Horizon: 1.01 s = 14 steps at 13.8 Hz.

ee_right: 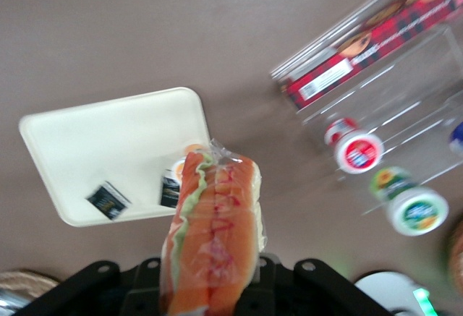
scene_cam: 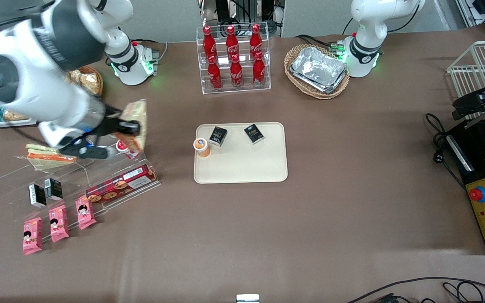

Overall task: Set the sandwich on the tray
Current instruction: 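Carry the held sandwich over to the cream tray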

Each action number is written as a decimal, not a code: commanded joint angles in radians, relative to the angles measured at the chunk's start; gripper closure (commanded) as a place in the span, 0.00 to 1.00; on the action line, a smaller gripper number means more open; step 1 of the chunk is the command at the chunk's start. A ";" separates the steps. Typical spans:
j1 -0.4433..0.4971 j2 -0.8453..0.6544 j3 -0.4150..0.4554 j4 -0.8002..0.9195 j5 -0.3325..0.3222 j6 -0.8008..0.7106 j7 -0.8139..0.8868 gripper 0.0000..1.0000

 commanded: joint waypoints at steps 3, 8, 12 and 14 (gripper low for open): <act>0.003 0.061 0.187 -0.006 -0.026 0.175 0.540 1.00; 0.147 0.204 0.204 -0.012 -0.099 0.408 1.023 1.00; 0.228 0.328 0.204 -0.017 -0.198 0.550 1.347 1.00; 0.232 0.339 0.204 -0.037 -0.198 0.626 1.474 1.00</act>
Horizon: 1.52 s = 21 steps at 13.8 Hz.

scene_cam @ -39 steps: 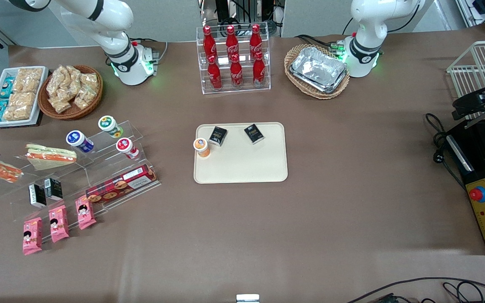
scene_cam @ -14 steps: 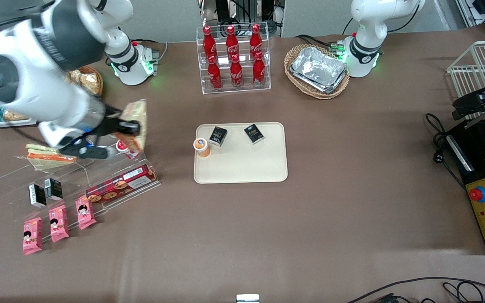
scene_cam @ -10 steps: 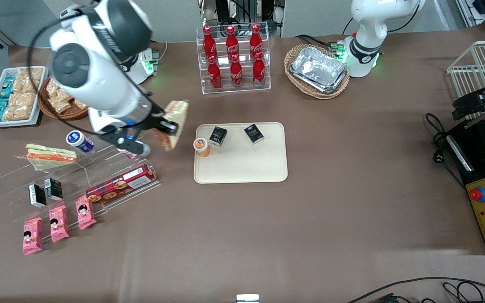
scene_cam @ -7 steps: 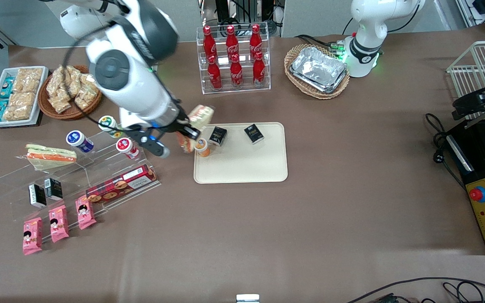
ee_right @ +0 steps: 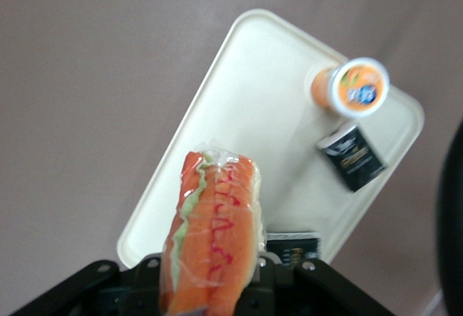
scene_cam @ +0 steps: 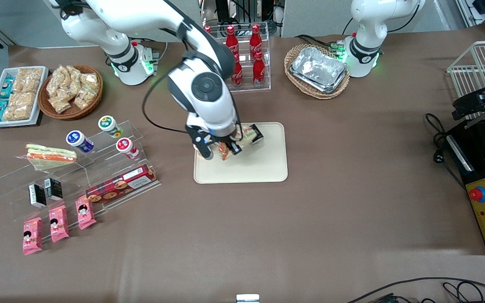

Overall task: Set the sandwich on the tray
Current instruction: 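Carry the held sandwich over to the cream tray, then lower the sandwich onto the tray beside the orange cup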

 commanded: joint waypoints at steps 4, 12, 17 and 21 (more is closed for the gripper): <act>-0.007 0.044 -0.003 -0.067 -0.023 0.174 0.308 1.00; 0.007 0.132 -0.005 -0.150 -0.068 0.309 0.366 1.00; 0.013 0.158 -0.005 -0.148 -0.066 0.365 0.398 1.00; 0.025 0.191 -0.005 -0.145 -0.071 0.389 0.398 1.00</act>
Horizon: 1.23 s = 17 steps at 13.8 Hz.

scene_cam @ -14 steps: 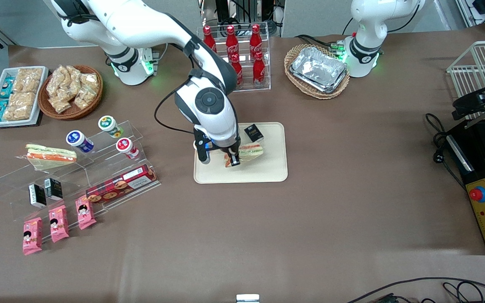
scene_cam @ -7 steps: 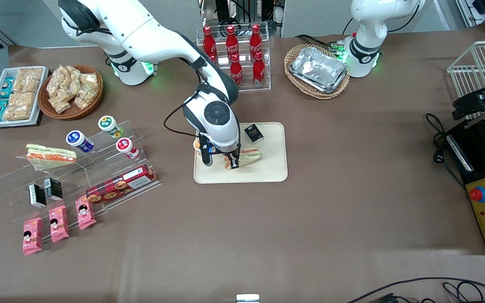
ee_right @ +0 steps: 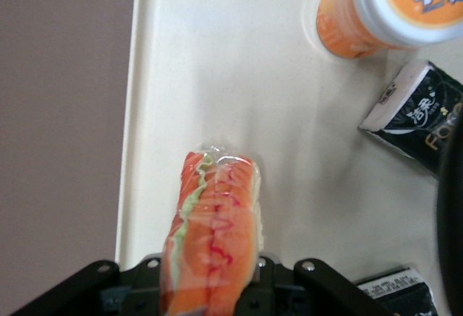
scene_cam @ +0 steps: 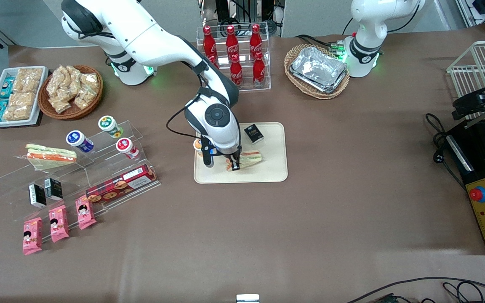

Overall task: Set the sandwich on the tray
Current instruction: 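Lower the sandwich onto the tray beside the orange cup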

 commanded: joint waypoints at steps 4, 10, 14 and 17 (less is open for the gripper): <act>0.010 0.033 0.000 0.008 -0.047 0.043 0.034 0.64; 0.007 0.033 -0.001 0.009 -0.046 0.038 0.035 0.00; 0.001 0.027 -0.001 0.011 -0.047 0.032 0.029 0.00; -0.008 0.008 0.000 0.008 -0.049 -0.001 0.020 0.00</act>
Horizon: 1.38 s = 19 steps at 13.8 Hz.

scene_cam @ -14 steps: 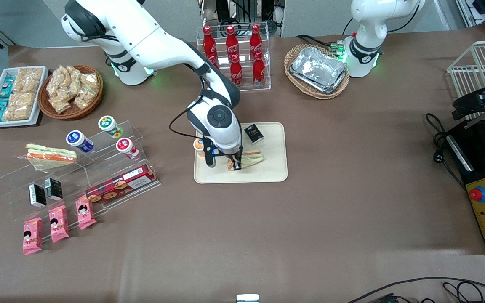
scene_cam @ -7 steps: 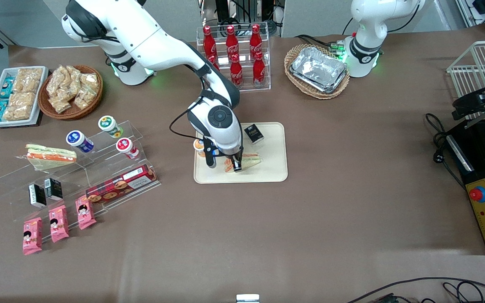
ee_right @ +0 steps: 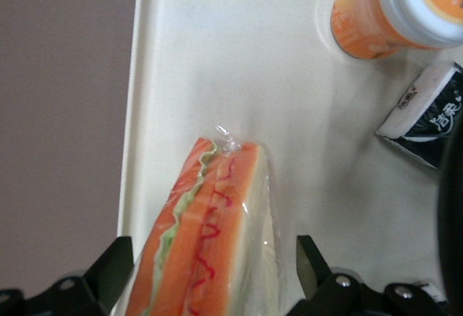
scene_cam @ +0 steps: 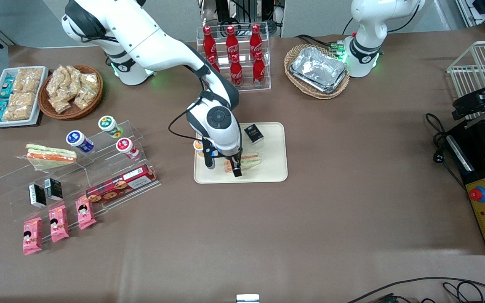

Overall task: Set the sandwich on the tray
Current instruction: 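Open the right gripper and raise it off the sandwich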

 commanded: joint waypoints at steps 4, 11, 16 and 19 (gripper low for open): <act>-0.013 -0.067 0.005 0.008 -0.024 -0.111 -0.016 0.00; -0.031 -0.231 0.011 0.040 0.086 -0.321 -0.241 0.00; -0.034 -0.322 0.005 0.108 0.131 -0.448 -0.477 0.00; -0.043 -0.369 0.002 0.160 0.126 -0.563 -0.716 0.00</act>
